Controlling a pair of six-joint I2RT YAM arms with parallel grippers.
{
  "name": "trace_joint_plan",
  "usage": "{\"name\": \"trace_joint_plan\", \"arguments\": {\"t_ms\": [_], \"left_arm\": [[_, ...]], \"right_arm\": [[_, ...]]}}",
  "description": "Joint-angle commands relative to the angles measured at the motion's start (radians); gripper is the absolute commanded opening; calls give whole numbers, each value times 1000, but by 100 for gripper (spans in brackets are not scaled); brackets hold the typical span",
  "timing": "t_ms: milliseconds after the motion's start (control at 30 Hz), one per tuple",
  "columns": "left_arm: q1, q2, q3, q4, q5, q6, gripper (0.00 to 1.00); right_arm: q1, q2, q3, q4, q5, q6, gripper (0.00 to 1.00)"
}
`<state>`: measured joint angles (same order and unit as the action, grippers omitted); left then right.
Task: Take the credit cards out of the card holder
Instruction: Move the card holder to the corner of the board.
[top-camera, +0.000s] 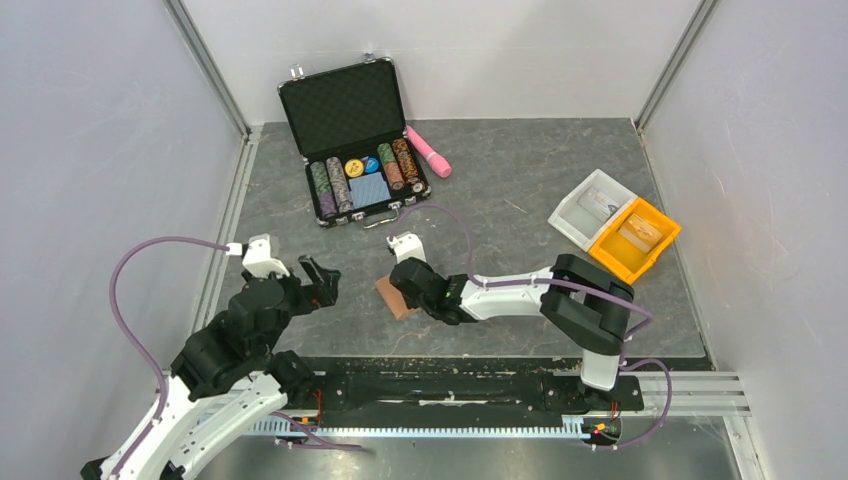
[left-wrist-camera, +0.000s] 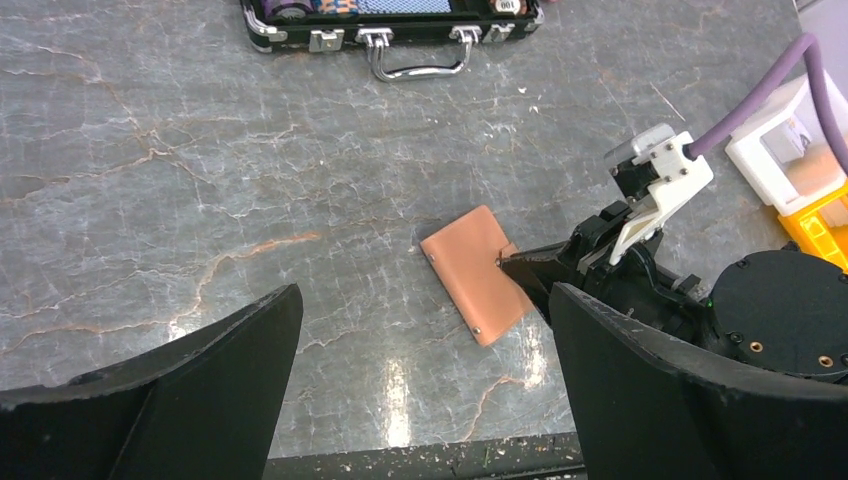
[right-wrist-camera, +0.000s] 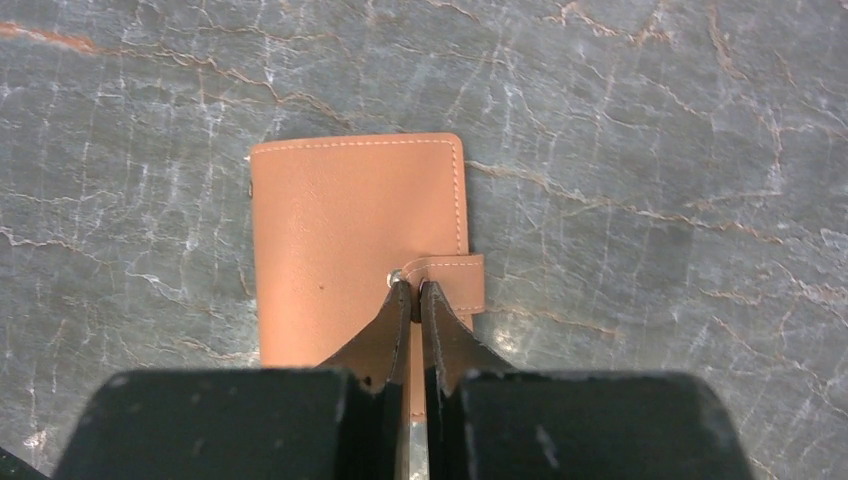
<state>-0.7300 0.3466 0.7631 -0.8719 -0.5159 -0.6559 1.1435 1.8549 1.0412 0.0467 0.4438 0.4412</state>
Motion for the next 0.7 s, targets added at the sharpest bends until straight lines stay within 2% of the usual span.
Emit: {"name": "trace_joint_plan", "arguments": {"t_ms": [0,167,367,667], "left_arm": [[0,34,-2,39,51,-1,100],[0,50,-17,54,155,-43,100],[0,82,-116,170,396,-106,99],[0,187,-216,278,476,-146,98]], "right_arm": [[3,-56,-57,-5,27,20,0],[3,-138,-120,34,7,41,0],[-9,-261,-223,85,-54,51,0],[-66,-426,-412,142,-176,20,0]]}}
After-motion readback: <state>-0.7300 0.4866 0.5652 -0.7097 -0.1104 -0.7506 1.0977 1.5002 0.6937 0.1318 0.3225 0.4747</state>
